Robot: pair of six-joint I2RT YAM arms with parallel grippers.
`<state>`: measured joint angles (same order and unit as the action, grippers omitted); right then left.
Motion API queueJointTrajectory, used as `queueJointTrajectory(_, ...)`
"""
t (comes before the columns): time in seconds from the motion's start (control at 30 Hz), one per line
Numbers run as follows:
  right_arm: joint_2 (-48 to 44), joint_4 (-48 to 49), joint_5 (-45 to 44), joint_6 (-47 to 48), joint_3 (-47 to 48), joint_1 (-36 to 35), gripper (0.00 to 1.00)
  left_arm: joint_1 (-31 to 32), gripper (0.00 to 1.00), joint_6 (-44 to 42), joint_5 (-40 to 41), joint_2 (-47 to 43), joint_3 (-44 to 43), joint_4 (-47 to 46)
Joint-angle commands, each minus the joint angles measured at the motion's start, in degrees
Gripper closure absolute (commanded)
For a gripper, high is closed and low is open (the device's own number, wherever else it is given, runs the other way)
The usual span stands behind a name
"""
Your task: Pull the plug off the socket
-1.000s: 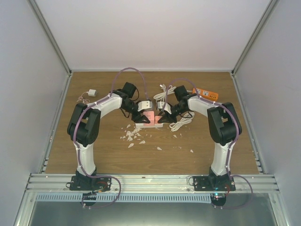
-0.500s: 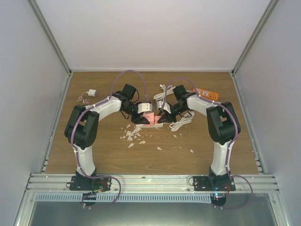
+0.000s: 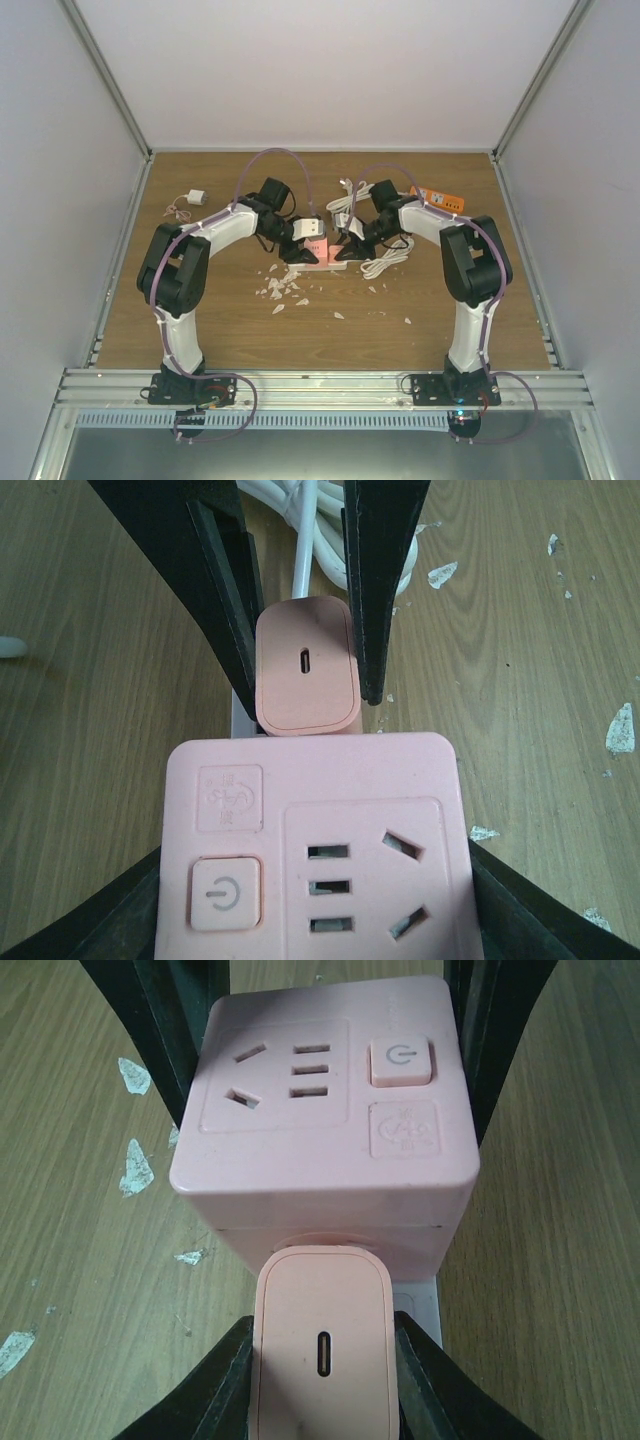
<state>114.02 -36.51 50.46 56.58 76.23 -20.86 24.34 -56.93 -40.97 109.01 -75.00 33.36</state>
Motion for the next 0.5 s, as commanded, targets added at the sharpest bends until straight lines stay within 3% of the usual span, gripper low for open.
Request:
queueJointTrajectory(0.0,-4.77,4.68,7.15,0.27,-0.17,0.40,0.95,1.08,0.65,0.33,1.69,2.51,-0.98,4.81)
queueJointTrajectory(0.3,-6.61,6.27,6.56,0.65,-2.14,0.47,0.95,1.10,0.65,0.81,2.37,4.32,-2.85,7.36)
queueJointTrajectory(0.47,-6.71,5.93,7.58,-1.64,-2.21,2.58,0.95,0.86,0.56,2.44,1.93,2.54,-2.86,6.08)
